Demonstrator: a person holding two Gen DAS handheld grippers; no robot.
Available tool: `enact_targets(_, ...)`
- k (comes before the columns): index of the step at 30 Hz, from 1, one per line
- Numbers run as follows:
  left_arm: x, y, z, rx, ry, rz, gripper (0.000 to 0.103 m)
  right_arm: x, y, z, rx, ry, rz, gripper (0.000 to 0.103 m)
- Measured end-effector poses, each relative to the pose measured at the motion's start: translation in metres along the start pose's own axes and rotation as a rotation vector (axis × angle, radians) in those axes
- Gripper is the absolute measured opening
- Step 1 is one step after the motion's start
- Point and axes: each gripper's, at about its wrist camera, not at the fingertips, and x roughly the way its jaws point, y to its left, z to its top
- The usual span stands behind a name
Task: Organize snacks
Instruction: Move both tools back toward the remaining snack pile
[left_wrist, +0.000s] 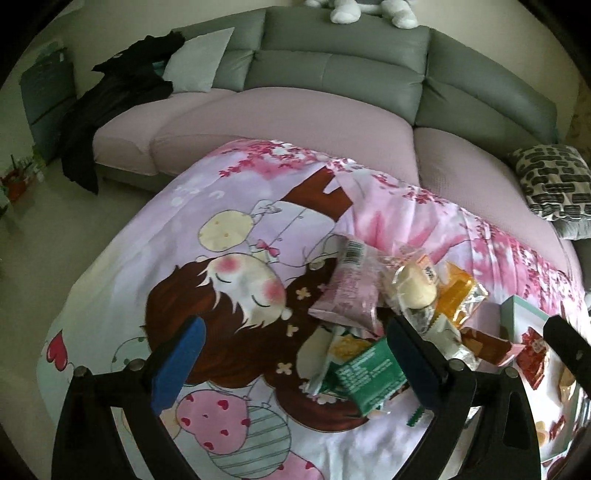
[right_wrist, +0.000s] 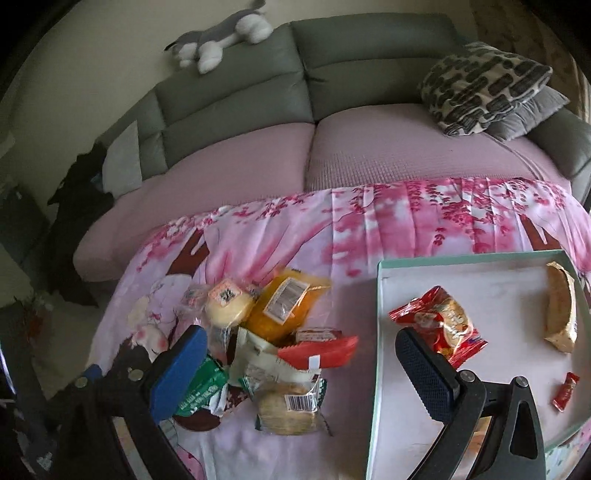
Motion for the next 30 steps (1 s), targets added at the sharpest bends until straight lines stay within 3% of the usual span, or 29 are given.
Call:
enact_targets(9, 0.001, -0.004, -0.001, 0.013, 0.006, 0.052, 0.099, 0.011, -0.014, -0.017, -0.02, 0.05, -0.022, 0.103)
enact_targets(21, 0.005, -0.025, -0.011, 0.066, 0.034, 0.022, 0.099, 0.018, -0.02, -0.032, -0.059, 0.122, 0.017, 0.103)
enact_targets(30, 0.026, -0.046, -0.021, 0.156, 0.121, -0.039, 0.099, 0.021, -0.018, -0.031, -0.089, 0.058, 0.025, 0.1)
